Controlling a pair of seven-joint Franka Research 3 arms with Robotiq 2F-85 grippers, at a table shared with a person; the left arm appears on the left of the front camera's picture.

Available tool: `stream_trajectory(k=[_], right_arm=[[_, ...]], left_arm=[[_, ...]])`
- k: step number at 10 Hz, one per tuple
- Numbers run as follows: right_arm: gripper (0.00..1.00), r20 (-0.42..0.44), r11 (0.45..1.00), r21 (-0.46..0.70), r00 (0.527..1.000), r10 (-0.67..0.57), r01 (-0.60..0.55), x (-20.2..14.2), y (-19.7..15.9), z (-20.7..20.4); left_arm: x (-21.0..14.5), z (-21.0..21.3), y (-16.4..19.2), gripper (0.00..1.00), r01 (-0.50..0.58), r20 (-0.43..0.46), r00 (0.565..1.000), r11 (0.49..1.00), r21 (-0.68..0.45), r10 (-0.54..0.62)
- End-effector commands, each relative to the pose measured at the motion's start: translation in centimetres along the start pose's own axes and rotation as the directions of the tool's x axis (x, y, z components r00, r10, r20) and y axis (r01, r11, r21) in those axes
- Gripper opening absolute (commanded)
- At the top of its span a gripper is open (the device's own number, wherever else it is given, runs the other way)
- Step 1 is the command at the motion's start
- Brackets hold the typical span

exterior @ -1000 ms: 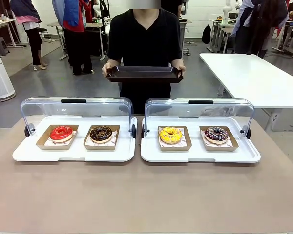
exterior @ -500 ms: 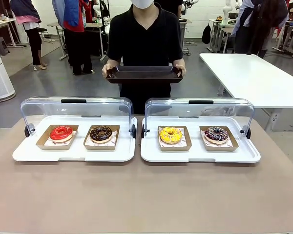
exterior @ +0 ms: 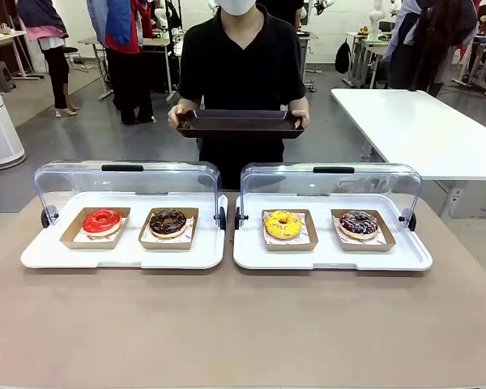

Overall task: Provide the desired donut to the person.
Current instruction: Pick up and lift the Paper togo box containing the Donut pointed at by the person.

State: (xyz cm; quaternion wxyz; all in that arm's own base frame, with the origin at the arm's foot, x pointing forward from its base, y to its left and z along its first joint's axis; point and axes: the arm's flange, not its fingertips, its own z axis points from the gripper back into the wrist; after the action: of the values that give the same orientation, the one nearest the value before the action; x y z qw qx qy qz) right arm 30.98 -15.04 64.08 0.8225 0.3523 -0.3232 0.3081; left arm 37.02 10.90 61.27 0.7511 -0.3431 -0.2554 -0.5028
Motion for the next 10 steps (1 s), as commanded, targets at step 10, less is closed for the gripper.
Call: stream_trajectory(k=[10], right_arm=[[1.0,0.002,1.0,0.008,1.0,0.0,0.0,0.05,-0.07,-0.14]], left_arm=[[0.09,0.02,-0.07,1.0,0.004,0.004,1.0,1.0,-0.003,-0.004]])
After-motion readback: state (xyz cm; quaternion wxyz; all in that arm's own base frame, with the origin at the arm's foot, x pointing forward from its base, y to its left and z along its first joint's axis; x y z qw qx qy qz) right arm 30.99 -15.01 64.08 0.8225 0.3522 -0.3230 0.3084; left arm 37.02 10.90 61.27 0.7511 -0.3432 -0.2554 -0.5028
